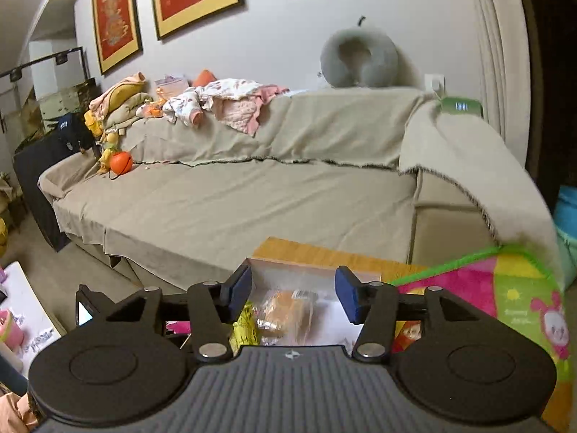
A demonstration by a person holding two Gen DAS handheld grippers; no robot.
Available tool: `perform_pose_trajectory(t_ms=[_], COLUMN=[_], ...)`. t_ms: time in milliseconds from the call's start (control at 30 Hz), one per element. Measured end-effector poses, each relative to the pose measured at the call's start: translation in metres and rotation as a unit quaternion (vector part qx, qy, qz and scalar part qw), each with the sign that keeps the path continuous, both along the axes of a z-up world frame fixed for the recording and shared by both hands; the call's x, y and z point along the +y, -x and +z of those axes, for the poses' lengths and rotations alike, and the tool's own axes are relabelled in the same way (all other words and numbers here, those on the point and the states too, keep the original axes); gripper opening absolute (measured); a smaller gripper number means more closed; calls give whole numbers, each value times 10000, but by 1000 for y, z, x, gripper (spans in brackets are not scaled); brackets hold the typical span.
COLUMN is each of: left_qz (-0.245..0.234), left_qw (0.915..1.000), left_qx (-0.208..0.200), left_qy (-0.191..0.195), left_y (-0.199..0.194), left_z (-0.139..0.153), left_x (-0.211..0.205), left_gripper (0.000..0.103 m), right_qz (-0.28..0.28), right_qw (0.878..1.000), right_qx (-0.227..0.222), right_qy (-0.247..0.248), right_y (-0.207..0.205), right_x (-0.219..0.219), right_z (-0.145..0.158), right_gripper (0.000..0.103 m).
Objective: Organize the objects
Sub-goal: 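Carry the hawthorn stick packet into the box and release it, then grasp the red-labelled hawthorn stick packet with the right tool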
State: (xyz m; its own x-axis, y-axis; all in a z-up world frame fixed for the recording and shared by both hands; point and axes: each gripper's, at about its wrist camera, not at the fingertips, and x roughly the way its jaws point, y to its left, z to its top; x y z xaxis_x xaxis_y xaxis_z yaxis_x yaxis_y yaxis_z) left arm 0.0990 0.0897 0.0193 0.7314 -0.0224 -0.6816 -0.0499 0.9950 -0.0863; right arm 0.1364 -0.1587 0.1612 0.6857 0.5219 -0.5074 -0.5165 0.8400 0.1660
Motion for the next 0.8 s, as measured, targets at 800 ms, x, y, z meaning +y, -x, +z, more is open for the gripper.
perform_pose_trajectory(t_ms=[800], left_qz=[5], left_qw=[10000], left_qx=[-5], left_qy=[3], left_y=[2], left_z=[-1], left_x=[0], left_gripper=[13], right_qz=[-1373], right_qw=[9758], right_qx=[1381], right_qy=[995], right_y=[52], right_x=[-122], right_z=[-134], right_gripper=[83])
